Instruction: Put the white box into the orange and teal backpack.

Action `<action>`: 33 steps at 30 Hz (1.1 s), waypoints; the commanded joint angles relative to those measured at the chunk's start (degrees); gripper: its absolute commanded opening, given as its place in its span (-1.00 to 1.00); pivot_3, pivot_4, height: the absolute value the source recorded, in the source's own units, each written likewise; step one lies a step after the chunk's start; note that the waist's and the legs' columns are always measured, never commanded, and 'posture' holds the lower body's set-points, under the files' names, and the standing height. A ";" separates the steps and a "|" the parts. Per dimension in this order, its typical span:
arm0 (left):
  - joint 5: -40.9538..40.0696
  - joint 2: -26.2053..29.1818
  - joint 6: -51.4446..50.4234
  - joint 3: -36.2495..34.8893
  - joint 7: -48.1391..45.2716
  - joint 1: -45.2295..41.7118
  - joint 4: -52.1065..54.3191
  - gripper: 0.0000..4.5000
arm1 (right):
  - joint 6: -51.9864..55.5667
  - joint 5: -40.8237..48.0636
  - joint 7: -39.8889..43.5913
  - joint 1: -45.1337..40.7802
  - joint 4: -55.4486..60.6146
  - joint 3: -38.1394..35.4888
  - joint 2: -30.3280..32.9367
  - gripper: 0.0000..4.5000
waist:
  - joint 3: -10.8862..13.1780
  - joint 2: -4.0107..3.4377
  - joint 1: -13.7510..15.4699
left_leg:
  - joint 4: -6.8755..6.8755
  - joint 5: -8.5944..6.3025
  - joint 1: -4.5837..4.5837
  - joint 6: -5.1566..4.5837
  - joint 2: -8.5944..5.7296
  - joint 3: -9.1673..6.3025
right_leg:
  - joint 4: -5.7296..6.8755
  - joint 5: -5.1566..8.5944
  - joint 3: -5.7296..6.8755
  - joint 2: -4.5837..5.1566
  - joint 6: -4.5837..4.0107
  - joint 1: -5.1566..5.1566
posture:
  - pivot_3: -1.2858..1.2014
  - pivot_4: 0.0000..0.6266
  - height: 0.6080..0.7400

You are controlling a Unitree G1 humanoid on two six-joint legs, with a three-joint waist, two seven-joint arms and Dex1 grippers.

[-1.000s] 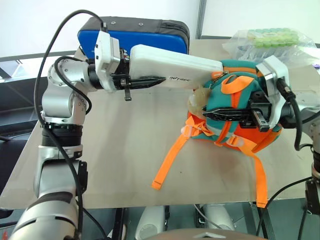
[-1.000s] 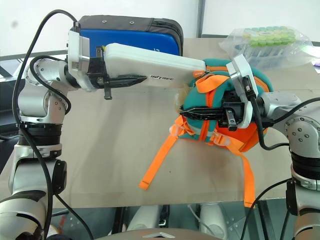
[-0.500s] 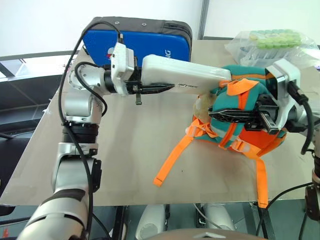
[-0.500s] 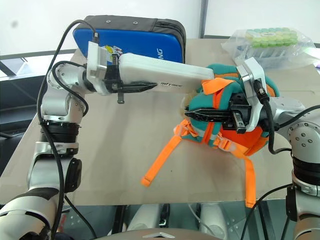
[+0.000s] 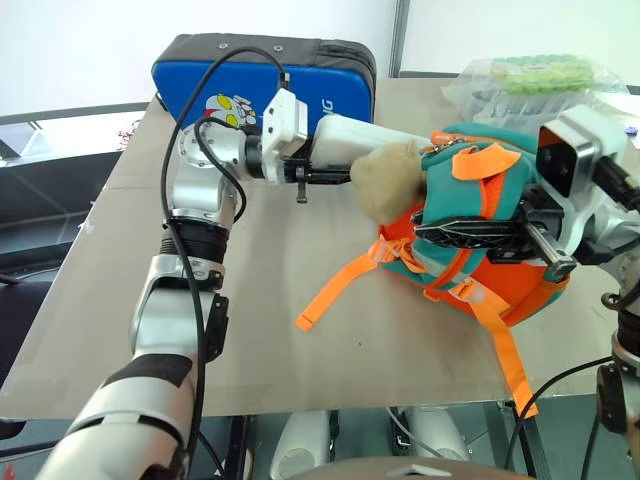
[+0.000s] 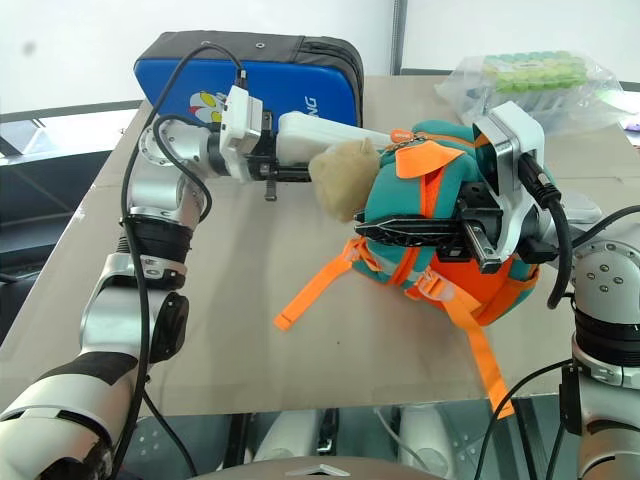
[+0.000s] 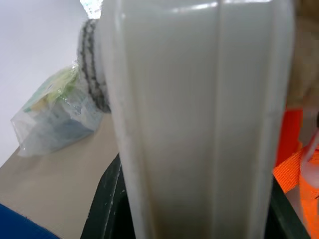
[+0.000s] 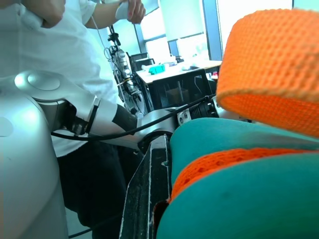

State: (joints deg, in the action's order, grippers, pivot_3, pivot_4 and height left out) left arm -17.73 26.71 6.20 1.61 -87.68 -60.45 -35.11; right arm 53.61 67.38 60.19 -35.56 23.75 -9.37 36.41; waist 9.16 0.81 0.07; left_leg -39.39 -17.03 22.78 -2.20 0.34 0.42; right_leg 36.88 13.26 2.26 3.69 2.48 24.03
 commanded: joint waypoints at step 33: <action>-22.56 12.73 -55.75 -6.30 13.46 16.84 36.39 0.95 | -10.66 -17.13 -5.16 8.14 8.33 4.95 6.68 -1.00 | 0.03 -0.10 -1.63 | 0.01 -0.01 -0.34 -0.01 -0.13 -0.80 | 0.22 -0.06 -0.63 -0.31 0.07 -0.02 | 0.03 -0.52 1.00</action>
State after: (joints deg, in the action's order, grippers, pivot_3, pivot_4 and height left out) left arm -35.56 37.96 -45.42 -0.23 -72.98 -43.52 -0.87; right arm 45.33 51.59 54.41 -26.92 31.24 -4.41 42.61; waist 9.19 0.70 -1.56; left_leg -39.37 -17.04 22.43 -2.21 0.21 -0.49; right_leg 37.11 13.21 1.65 3.30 2.54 24.02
